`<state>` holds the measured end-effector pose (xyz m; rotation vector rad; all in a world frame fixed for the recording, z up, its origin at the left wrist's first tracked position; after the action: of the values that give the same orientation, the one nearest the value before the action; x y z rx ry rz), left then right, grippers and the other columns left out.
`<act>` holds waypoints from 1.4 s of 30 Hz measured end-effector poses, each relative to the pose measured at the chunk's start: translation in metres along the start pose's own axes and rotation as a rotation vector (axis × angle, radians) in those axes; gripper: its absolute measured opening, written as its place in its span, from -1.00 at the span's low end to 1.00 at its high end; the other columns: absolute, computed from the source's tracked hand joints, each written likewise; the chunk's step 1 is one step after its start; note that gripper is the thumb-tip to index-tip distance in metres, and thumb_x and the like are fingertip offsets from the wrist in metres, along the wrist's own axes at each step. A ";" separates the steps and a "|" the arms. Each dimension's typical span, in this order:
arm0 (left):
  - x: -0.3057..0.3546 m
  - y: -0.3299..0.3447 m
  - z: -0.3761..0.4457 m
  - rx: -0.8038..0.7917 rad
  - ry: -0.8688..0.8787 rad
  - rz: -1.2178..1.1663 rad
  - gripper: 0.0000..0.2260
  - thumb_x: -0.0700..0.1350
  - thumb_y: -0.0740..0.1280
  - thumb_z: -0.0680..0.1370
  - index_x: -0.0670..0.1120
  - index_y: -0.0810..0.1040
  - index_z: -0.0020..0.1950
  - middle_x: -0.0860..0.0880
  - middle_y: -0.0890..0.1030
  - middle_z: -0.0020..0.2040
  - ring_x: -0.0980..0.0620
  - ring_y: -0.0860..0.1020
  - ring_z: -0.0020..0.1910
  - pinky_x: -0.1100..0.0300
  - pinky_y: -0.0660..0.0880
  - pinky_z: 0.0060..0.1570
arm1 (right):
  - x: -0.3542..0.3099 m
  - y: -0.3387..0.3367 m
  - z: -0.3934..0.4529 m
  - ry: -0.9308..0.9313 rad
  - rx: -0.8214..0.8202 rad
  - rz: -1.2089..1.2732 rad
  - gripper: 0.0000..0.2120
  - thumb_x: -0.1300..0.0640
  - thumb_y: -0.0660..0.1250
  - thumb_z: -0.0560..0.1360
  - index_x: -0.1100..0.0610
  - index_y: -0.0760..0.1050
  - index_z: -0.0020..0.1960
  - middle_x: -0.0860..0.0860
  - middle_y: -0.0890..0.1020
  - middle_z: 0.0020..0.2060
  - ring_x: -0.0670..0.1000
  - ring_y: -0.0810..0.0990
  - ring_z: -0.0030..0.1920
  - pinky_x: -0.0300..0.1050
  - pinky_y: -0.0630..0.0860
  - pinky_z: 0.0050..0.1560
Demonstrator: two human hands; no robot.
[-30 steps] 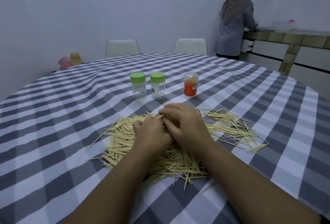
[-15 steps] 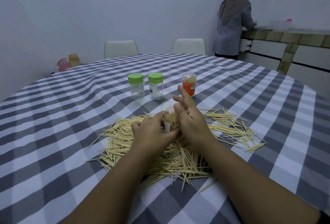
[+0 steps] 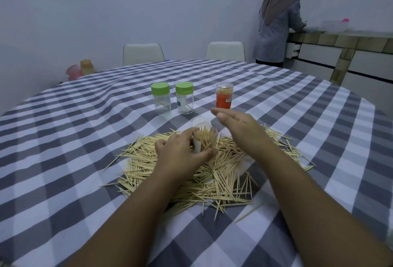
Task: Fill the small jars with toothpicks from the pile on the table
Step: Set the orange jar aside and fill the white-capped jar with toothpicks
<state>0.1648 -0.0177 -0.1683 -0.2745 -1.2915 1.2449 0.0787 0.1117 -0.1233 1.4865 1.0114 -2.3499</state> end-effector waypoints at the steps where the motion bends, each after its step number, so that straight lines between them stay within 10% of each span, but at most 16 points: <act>1: 0.000 0.000 0.000 -0.003 -0.008 0.002 -0.55 0.34 0.34 0.38 0.21 0.45 0.20 0.18 0.57 0.09 0.11 0.43 0.18 0.12 0.04 -0.01 | 0.005 -0.009 0.002 0.057 0.005 -0.061 -0.68 0.14 0.14 0.62 0.02 0.45 0.34 -0.03 0.48 0.32 -0.10 0.42 0.23 -0.32 0.34 0.02; 6: 0.000 0.000 -0.001 -0.012 -0.020 -0.001 -0.54 0.33 0.35 0.39 0.20 0.44 0.22 0.14 0.55 0.13 0.09 0.41 0.21 0.13 0.03 0.03 | 0.030 -0.031 0.004 0.247 -0.192 -0.587 -0.58 0.26 0.15 0.58 -0.06 0.41 0.37 -0.01 0.40 0.40 0.03 0.38 0.36 -0.11 0.34 0.27; 14: -0.002 -0.006 0.002 0.067 -0.066 0.039 -0.54 0.33 0.34 0.40 0.18 0.44 0.23 0.13 0.57 0.08 0.06 0.44 0.20 0.12 0.05 0.04 | 0.017 -0.010 -0.005 0.156 -0.560 -0.529 -0.32 0.33 0.31 0.43 -0.36 0.34 0.32 -0.05 0.42 0.31 0.01 0.53 0.14 0.02 0.57 0.11; 20: -0.009 -0.006 0.004 0.141 -0.160 0.062 -0.47 0.36 0.30 0.40 0.12 0.44 0.27 0.09 0.59 0.10 0.02 0.46 0.19 0.09 0.06 0.04 | 0.014 0.011 -0.004 -0.067 -0.511 -0.922 -0.55 0.10 0.22 0.51 -0.26 0.38 0.34 -0.15 0.37 0.37 0.00 0.17 0.43 0.12 0.05 0.39; 28: -0.012 -0.006 0.005 0.154 -0.184 0.056 -0.48 0.39 0.28 0.39 0.12 0.47 0.22 0.10 0.61 0.03 0.03 0.48 0.13 0.09 0.05 -0.02 | 0.009 0.026 -0.006 -0.233 -0.323 -1.193 -0.70 0.08 0.32 0.50 -0.03 0.52 0.22 -0.03 0.52 0.20 0.04 0.36 0.26 0.08 0.23 0.24; 42: -0.011 -0.009 0.005 0.131 -0.208 0.034 -0.46 0.39 0.26 0.41 0.11 0.45 0.27 0.10 0.59 0.08 0.03 0.46 0.15 0.10 0.04 -0.01 | 0.015 -0.006 -0.002 0.014 -0.175 -0.877 -0.69 0.17 0.00 0.64 -0.13 0.41 0.20 -0.01 0.60 0.03 0.10 0.41 0.12 -0.03 0.20 0.21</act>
<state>0.1680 -0.0325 -0.1664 -0.0737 -1.3788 1.4092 0.0696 0.1206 -0.1338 1.1129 2.1436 -2.6303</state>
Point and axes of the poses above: each hand's wrist, its own z-axis towards the middle knuckle, its own y-axis out of the palm, x = y × z, the point moved 1 cm from there along z, towards the middle knuckle
